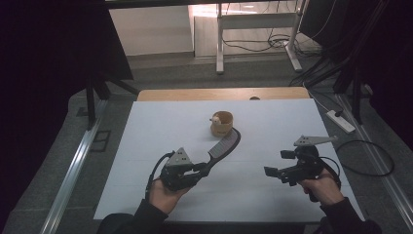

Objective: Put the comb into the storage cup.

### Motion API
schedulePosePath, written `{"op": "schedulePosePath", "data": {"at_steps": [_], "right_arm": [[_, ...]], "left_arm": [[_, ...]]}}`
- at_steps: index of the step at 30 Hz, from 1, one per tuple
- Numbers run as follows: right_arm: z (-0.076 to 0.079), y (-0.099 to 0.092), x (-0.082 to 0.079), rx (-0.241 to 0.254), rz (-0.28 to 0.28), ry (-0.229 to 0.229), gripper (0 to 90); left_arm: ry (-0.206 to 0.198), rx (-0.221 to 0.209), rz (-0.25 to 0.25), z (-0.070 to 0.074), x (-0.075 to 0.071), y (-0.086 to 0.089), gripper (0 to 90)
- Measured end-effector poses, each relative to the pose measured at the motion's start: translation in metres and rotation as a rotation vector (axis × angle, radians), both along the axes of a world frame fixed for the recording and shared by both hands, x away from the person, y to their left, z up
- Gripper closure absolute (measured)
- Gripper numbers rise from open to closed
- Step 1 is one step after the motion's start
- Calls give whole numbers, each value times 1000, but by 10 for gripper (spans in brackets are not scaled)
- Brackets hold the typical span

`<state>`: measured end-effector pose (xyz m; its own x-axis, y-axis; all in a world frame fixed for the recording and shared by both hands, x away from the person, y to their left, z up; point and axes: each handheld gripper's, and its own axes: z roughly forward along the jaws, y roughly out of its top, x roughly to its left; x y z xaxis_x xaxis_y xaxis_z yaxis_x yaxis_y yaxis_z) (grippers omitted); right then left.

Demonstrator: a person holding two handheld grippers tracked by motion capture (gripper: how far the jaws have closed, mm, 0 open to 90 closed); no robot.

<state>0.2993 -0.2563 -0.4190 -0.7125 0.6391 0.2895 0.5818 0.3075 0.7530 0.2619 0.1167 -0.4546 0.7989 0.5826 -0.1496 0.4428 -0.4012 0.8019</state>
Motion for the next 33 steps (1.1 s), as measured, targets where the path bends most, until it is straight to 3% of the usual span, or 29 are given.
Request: {"op": "schedulePosePath", "data": {"at_steps": [22, 33], "right_arm": [[-3, 27, 17, 68, 43, 80, 0], [-1, 44, 24, 50, 77, 114, 0]], "left_arm": [[-9, -11, -15, -4, 5, -10, 720], [-16, -17, -21, -5, 6, -15, 719]]}}
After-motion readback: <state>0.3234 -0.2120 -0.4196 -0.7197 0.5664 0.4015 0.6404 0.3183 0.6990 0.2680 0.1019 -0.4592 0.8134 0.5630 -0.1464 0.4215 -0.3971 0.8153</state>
